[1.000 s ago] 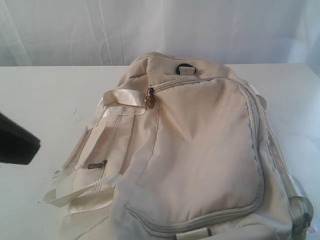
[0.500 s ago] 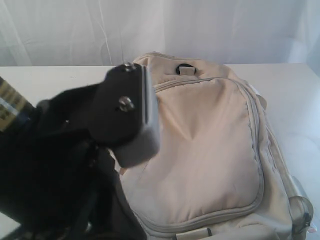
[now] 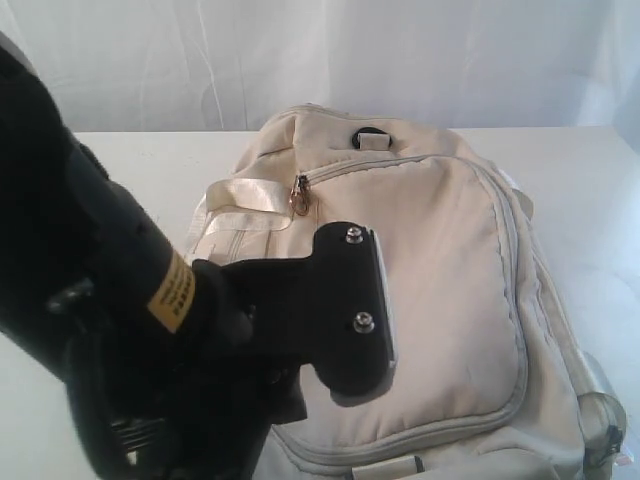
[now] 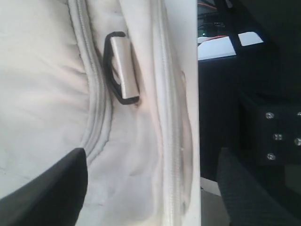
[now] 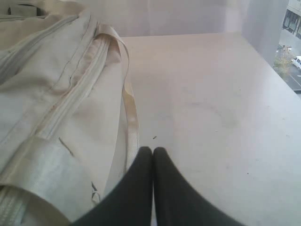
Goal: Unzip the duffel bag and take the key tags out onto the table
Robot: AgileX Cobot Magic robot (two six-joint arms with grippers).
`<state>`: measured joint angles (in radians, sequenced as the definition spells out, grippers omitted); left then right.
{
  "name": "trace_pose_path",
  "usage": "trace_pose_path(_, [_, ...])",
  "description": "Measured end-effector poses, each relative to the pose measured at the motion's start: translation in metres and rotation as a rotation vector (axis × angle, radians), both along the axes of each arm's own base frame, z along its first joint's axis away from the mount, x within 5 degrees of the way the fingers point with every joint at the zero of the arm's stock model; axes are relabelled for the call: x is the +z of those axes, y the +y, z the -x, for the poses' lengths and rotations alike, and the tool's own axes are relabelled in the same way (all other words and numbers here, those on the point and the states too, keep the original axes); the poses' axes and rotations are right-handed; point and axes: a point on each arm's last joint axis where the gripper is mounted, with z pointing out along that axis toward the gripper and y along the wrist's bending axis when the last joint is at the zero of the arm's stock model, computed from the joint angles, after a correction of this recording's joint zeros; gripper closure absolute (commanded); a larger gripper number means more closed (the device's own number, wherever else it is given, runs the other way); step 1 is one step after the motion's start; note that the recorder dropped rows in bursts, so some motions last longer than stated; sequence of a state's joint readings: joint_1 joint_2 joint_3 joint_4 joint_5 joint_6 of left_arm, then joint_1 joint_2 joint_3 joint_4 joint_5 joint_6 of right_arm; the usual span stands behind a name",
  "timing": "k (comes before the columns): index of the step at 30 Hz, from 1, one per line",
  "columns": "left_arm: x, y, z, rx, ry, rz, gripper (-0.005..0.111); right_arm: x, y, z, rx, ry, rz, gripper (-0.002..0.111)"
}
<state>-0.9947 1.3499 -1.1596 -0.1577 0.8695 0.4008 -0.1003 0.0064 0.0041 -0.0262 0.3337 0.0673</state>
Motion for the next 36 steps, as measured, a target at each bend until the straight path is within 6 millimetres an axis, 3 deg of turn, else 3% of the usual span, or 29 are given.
trace_pose_path(3, [-0.007, -0.007, -0.006, 0.006, -0.02, -0.002, 0.033, 0.0, 0.0, 0.0, 0.0, 0.0, 0.0, 0.108])
trace_pose_path(8, [-0.022, -0.014, -0.014, 0.012, -0.021, -0.051, 0.05, 0.0, 0.0, 0.0, 0.0, 0.0, 0.0, 0.108])
trace_pose_path(14, [-0.035, -0.019, -0.014, 0.011, 0.036, -0.122, 0.057, 0.0, 0.0, 0.0, 0.0, 0.0, 0.0, 0.108])
trace_pose_path(16, [-0.039, -0.019, -0.014, 0.007, 0.056, -0.152, 0.07, 0.0, 0.0, 0.0, 0.0, 0.0, 0.0, 0.108])
trace_pose_path(19, [-0.042, -0.015, -0.013, -0.005, 0.081, -0.214, 0.104, 0.0, 0.0, 0.0, 0.0, 0.0, 0.0, 0.108])
trace_pose_path(20, [-0.043, -0.014, -0.013, -0.01, 0.08, -0.235, 0.106, 0.0, 0.0, 0.0, 0.0, 0.0, 0.0, 0.108])
trace_pose_path(27, [-0.044, 0.008, -0.02, 0.048, 0.008, -0.479, 0.107, 0.0, 0.0, 0.0, 0.0, 0.0, 0.0, 0.108])
trace_pose_path(36, [-0.03, 0.028, -0.04, 0.212, -0.266, -0.577, 0.107, 0.0, 0.0, 0.0, 0.0, 0.0, 0.0, 0.108])
